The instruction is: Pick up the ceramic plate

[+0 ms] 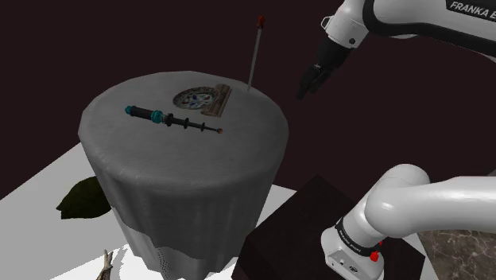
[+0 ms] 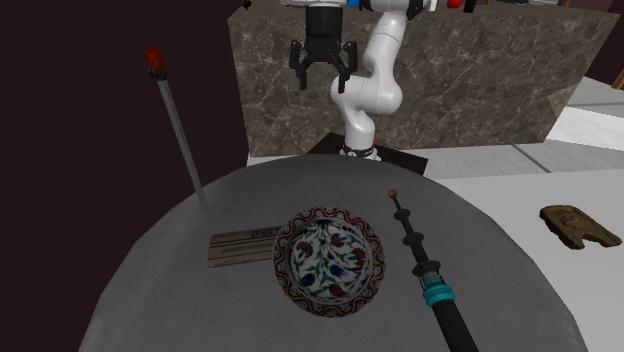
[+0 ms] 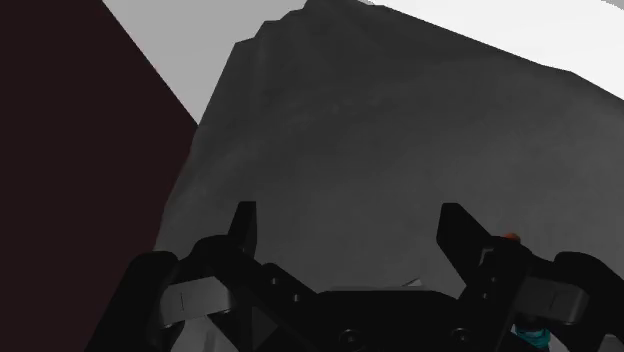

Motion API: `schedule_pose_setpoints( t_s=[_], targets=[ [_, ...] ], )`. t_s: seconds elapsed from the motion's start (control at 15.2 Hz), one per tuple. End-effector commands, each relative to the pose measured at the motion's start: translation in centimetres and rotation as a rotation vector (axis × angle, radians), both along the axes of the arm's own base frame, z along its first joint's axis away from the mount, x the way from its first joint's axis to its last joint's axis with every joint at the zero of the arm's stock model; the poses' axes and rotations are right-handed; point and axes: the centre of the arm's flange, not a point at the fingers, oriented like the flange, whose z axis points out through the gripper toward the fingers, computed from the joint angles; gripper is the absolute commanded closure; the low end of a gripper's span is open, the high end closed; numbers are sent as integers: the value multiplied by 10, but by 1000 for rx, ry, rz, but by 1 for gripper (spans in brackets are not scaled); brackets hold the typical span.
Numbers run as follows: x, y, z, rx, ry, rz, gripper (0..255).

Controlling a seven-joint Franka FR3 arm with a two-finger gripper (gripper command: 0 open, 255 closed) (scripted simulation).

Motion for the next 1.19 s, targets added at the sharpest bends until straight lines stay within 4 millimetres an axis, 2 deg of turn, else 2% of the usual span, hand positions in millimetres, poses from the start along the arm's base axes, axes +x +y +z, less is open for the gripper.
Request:
schedule_pose_setpoints(
  t_s=[0.0, 0.53, 1.12],
  targets=[
    [0, 0, 0, 0, 0, 0, 0],
    [58, 33, -51, 248, -65, -247, 0],
    [136, 64, -94, 528, -138, -524, 0]
  ],
)
